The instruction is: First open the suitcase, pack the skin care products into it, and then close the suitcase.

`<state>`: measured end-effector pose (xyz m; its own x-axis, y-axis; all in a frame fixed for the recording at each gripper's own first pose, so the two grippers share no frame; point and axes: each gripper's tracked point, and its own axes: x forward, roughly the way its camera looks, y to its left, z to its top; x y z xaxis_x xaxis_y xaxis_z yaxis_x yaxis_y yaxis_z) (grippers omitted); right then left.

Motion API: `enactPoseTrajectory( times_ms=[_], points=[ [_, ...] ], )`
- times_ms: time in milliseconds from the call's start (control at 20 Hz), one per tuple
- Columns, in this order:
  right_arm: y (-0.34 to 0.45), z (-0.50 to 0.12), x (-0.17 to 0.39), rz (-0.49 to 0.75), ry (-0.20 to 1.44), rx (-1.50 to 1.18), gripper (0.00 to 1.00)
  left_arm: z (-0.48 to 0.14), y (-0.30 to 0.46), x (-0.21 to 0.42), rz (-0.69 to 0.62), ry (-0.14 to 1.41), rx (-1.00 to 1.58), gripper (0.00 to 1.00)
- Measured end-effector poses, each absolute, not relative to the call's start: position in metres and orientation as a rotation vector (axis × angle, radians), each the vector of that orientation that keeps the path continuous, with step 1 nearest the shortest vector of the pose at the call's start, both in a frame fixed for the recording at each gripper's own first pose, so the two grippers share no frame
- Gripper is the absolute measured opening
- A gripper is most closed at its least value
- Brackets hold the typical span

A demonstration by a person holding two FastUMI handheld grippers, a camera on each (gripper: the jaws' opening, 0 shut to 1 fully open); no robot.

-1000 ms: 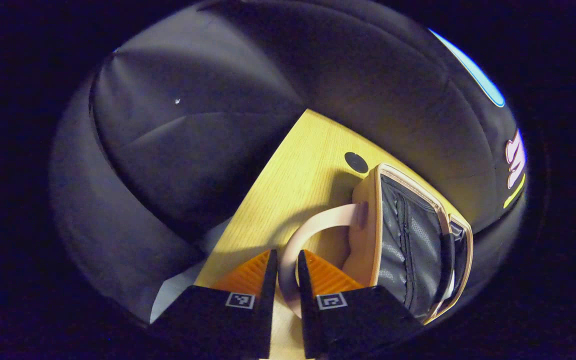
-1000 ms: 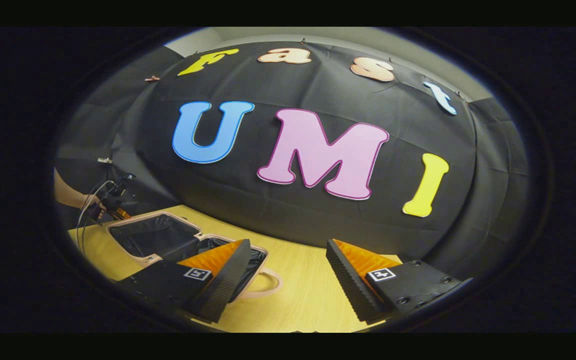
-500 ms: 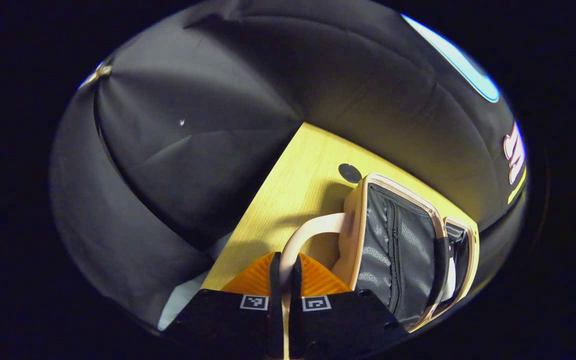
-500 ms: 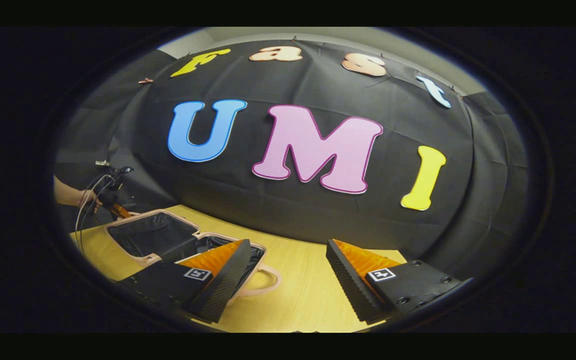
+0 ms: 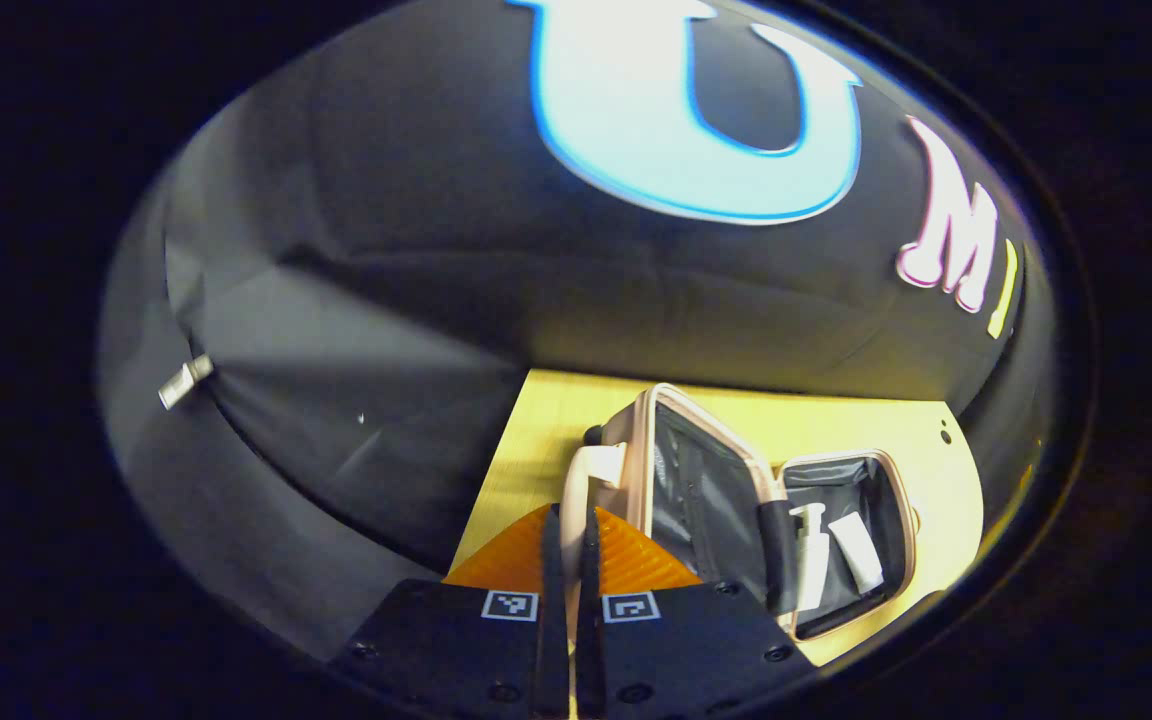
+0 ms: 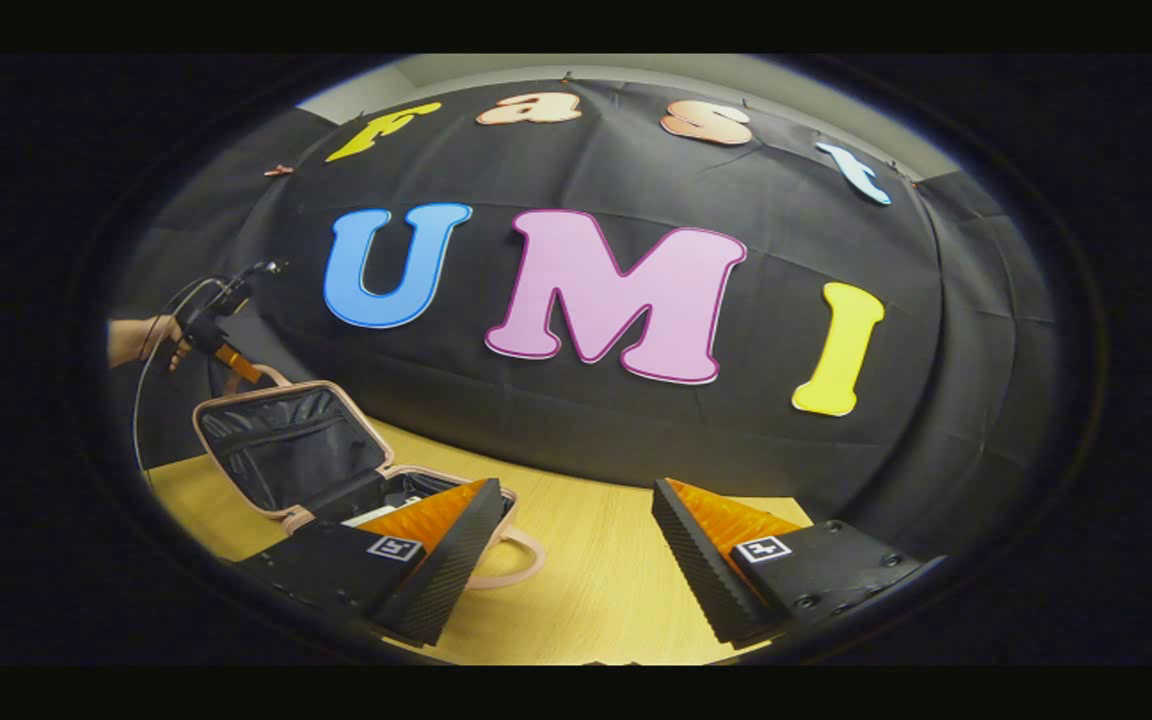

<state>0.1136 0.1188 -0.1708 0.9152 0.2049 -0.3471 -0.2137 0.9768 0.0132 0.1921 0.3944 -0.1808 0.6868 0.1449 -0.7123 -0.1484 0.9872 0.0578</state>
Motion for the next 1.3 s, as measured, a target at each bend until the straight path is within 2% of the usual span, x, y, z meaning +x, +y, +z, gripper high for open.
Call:
enactPoseTrajectory(
  times_ms=[300,550,900,1300],
  points=[
    [0.078,-0.171,0.114,0.210,0.387,0.017,0.97,-0.118,0.281,0.207,0.087,0.719,0.120,0.09],
    [0.037,-0.168,0.109,0.196,0.389,0.016,0.97,-0.095,0.192,0.213,0.055,0.654,-0.015,0.09],
    [-0.002,-0.175,0.098,0.185,0.399,0.048,0.97,-0.111,0.086,0.213,-0.025,0.643,-0.110,0.09],
    [-0.041,-0.195,0.089,0.142,0.407,0.033,0.97,-0.184,-0.025,0.218,-0.146,0.651,-0.184,0.09]
  ],
)
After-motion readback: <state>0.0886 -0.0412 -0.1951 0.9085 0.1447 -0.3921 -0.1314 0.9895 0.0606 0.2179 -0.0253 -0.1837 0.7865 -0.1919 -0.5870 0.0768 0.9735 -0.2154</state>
